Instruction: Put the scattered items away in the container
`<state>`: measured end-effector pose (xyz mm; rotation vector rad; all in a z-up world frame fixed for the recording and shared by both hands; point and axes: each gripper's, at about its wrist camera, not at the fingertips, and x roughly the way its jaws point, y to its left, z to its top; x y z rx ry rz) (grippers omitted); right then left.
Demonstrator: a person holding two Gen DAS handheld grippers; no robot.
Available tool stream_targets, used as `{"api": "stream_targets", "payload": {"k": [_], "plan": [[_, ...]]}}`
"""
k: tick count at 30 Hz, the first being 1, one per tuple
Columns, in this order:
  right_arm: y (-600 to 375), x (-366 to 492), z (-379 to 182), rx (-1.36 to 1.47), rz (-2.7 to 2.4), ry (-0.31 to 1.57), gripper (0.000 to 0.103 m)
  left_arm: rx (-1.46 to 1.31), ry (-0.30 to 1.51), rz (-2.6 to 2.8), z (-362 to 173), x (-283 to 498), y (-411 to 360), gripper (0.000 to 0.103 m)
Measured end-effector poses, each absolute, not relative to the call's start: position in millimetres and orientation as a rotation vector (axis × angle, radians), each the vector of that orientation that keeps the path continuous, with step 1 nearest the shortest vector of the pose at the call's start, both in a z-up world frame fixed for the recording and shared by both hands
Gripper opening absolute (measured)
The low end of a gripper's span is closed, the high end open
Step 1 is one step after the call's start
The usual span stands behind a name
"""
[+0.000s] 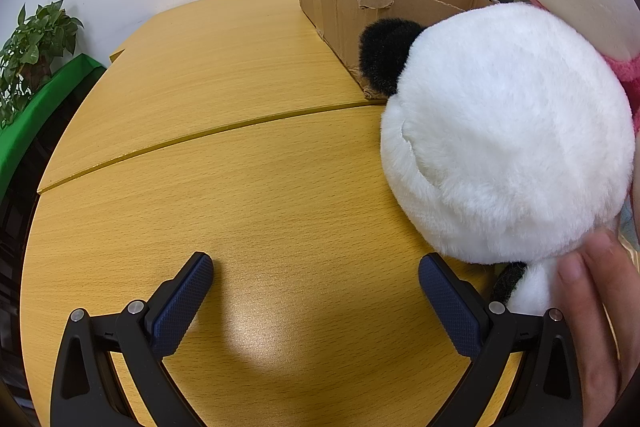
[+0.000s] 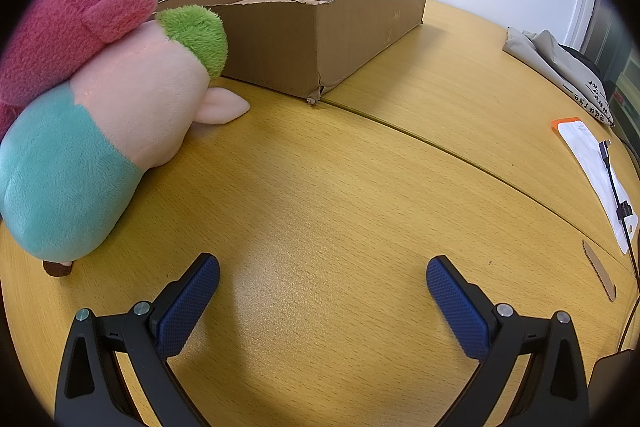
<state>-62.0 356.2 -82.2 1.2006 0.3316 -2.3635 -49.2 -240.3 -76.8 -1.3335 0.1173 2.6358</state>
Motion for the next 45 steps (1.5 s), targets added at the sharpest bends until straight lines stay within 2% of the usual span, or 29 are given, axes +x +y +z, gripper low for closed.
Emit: {"api": "stream_targets", "payload": {"k": [15,31,39,42,45], "plan": [[352,-64,-82,1.247,-2.452,0.279,0.103,-1.334,0.118,2.635,-77,-51,-241,0.103],[341,2,-83,1.374,-2.697,0.098,0.103,-1.359,0.079,2.683,-77,-51,-236,0.103],[325,25,-80,1.450,-2.774,0.031,0.103,-1.459,0.041,2.730,-77,-32,-230,0.103],[307,44,-70,1.438,-2.812,0.115,0.103,-1.408,-0.017,2.897,-67,-2,-235,0.102],[288,61,-44,1.334,-2.869,0.216,0.103,-1.210,-0.116,2.988,-29,35,-232,0.103]]}}
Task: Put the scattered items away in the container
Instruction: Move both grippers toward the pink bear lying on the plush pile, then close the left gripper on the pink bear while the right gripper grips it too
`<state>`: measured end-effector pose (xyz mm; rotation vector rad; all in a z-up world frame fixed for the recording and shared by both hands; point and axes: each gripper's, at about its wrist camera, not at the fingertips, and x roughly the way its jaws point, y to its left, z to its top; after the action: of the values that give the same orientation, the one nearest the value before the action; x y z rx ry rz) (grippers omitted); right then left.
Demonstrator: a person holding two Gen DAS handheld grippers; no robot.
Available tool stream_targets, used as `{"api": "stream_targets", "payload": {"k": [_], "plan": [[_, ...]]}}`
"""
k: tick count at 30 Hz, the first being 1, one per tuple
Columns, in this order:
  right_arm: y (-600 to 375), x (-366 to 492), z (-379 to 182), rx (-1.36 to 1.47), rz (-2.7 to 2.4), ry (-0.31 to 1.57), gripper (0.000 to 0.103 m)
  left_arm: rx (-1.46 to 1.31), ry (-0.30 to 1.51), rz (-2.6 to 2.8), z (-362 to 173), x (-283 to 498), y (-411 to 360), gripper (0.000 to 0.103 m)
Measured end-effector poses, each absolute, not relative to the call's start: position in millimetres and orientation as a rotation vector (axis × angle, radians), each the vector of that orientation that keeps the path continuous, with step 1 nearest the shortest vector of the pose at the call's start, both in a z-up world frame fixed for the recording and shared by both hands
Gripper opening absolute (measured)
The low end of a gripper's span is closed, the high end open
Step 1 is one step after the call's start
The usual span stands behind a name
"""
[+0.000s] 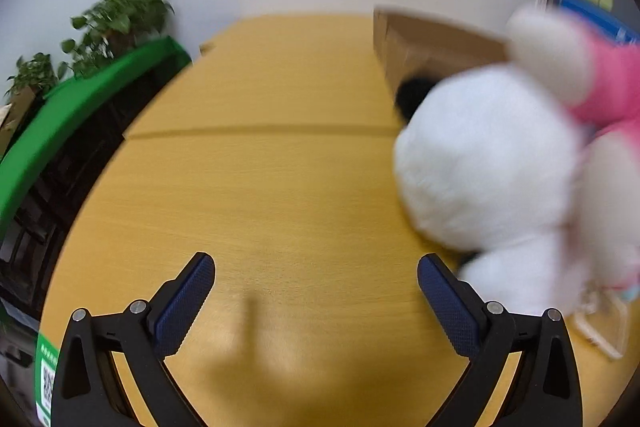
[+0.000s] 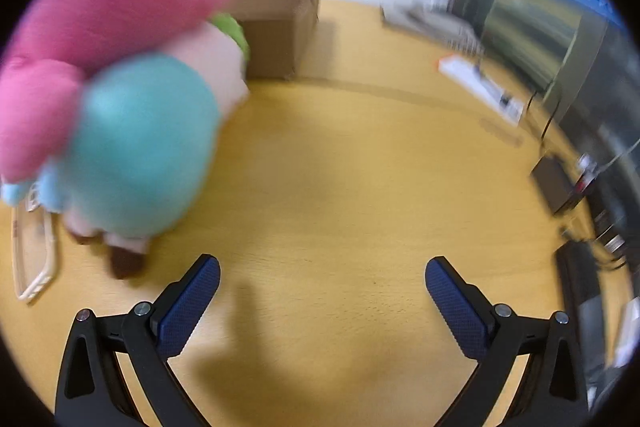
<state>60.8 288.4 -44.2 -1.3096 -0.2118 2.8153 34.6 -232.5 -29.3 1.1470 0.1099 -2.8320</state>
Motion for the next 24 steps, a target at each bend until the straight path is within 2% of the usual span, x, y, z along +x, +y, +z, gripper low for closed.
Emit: {"api": "stream_targets", "payload": {"k": [3,7,13,17,24], "plan": [[265,77,-2,-1.152,2.929,-0.258,0.103,1.017,0.228,-2.834,17,67,-217,0.103],[234,81,37,-0.984,2.997,-0.267,0.103,0.929,0.172,-2.930,55,87,-167,0.103],[211,78,57,-0.963,3.091,-0.168,0.103,1.018,0.165,-3.156,66,83,-94,0.103],[209,80,62,-0.967,3.110,-0.167,0.103,1.119,0.195,-3.217,68,67,-70,0.103],[218,66,86,-0.908,3.194,-0.042,0.103,1.314,0.408,-3.261,69,16,-55,0.103]]}}
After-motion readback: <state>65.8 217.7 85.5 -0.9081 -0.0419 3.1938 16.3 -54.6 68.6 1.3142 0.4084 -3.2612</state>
